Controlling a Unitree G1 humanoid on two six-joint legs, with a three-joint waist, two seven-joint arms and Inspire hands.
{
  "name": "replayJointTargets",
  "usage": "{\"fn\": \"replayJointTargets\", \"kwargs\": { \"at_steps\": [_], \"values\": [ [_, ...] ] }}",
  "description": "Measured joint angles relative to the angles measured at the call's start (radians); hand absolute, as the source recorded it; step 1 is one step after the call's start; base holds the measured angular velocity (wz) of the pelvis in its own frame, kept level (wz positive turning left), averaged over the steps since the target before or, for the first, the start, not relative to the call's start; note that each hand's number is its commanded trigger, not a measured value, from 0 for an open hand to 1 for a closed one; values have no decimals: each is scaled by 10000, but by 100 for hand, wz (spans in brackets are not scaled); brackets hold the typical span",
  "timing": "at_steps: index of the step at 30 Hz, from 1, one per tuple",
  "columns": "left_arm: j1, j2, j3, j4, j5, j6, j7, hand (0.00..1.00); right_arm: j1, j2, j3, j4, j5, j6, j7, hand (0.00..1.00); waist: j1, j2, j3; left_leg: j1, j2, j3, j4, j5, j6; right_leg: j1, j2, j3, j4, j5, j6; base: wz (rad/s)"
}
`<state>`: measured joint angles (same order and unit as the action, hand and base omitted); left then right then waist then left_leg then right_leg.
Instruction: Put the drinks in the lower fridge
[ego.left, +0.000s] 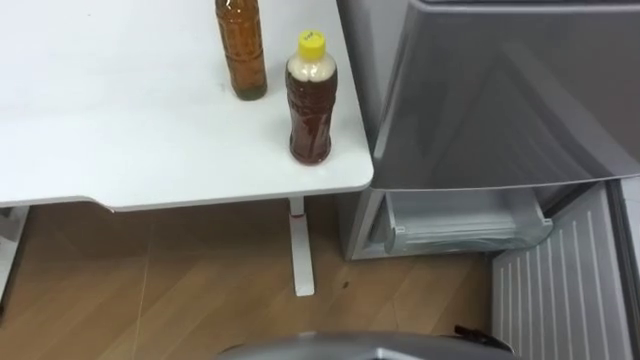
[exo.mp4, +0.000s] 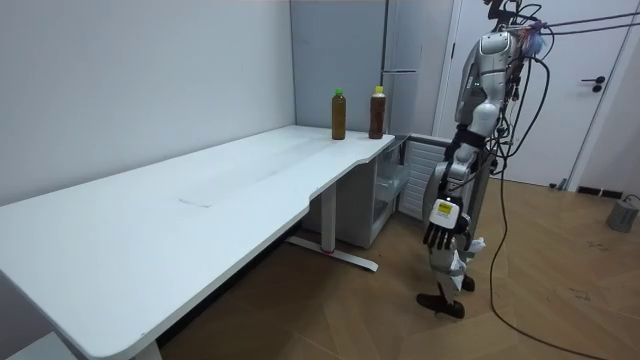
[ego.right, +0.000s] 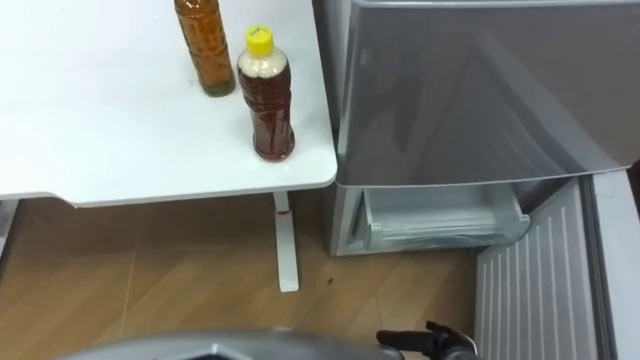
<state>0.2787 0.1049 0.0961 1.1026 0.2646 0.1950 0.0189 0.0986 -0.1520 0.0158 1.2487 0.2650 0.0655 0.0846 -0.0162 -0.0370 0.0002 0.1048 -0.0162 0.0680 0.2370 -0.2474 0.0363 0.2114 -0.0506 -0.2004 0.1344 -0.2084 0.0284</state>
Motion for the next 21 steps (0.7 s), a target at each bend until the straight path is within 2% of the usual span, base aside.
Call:
{"fn": "replayJointTargets", "kwargs": {
  "at_steps": [6, 14, 21],
  "values": [
    [38, -53, 213, -7, -350, 6, 227, 0, 3, 0, -1, -20, 50, 8, -20, 0, 3, 5, -4, -45, -114, -165, 5, 0, 5, 12, -21, -70, -10, -15, 20, 5],
    [103, -62, 785, -37, -2435, -10, 1277, 0, -7, -11, -108, 4, 42, 199, -94, 0, 3, 58, 5, 66, -146, -302, 10, -38, 64, 186, -110, -229, -10, -78, 78, 6],
    [-82, -35, 1420, -84, -4353, -312, 2224, 0, 32, -38, -77, 42, 75, 199, -176, 0, 231, 166, -11, 103, -142, -418, 15, -63, 67, 265, -87, -244, 38, -70, 78, 2]
  ]
}}
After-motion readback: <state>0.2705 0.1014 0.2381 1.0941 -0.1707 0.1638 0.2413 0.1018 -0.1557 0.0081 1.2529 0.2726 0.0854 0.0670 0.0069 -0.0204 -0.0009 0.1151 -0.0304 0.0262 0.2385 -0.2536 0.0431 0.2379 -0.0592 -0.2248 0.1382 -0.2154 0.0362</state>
